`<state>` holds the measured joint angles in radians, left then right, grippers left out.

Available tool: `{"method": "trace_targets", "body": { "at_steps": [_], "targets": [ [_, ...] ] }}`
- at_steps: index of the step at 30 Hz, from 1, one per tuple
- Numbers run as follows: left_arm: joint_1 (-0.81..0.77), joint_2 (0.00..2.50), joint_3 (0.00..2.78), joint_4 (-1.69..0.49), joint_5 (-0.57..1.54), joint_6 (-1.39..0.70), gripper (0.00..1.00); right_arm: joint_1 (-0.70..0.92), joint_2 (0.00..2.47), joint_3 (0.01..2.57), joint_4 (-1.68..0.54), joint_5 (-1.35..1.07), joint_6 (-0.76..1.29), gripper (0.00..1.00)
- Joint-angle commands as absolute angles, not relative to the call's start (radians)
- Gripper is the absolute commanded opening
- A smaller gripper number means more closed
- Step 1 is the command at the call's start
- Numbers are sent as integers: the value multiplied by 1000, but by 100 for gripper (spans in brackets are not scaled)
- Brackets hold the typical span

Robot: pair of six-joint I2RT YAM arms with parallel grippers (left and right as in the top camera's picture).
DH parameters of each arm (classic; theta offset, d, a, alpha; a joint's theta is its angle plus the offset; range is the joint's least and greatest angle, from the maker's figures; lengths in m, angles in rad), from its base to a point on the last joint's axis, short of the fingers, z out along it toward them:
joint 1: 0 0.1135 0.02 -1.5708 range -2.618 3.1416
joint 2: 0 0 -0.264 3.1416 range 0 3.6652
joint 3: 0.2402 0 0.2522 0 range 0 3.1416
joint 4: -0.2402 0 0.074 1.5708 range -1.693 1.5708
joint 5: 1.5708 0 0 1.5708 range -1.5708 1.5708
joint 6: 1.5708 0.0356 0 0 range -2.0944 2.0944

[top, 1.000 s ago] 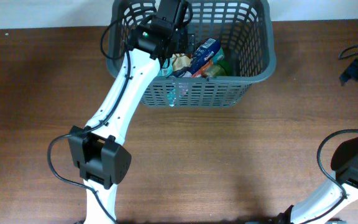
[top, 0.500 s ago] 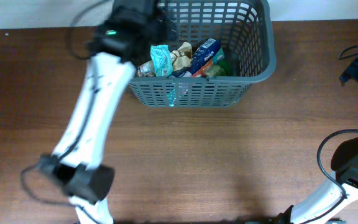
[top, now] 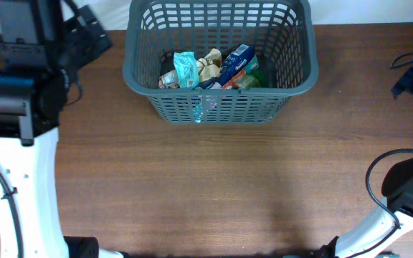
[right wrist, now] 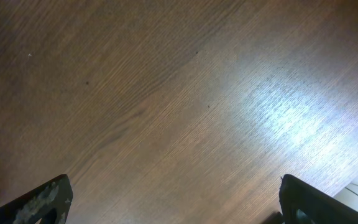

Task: Pack container
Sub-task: 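Raise the left gripper out of the basket and retract it left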

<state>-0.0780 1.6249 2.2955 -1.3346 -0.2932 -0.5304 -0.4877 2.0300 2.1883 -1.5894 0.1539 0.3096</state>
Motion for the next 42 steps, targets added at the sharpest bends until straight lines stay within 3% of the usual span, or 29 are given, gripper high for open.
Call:
{"method": "trace_targets", "body": {
  "at_steps": [1, 18, 25, 34, 42],
  "targets": [
    [-21, 1623, 2294, -1380, -319, -640, 100, -491, 2020, 2182, -1589, 170, 316, 99],
    [258, 1628, 2285, -1676, -324, -1020, 99, -491, 2020, 2182, -1589, 169, 316, 99],
    [329, 1628, 2131, -1687, -328, -1111, 99, -491, 2020, 2182, -1589, 170, 316, 99],
    [343, 1628, 1752, -1518, -297, -1158, 99, -491, 2020, 2182, -1589, 170, 316, 99],
    [343, 1628, 1484, -1339, -231, -1047, 99, -491, 2020, 2182, -1589, 169, 316, 99]
  ]
}}
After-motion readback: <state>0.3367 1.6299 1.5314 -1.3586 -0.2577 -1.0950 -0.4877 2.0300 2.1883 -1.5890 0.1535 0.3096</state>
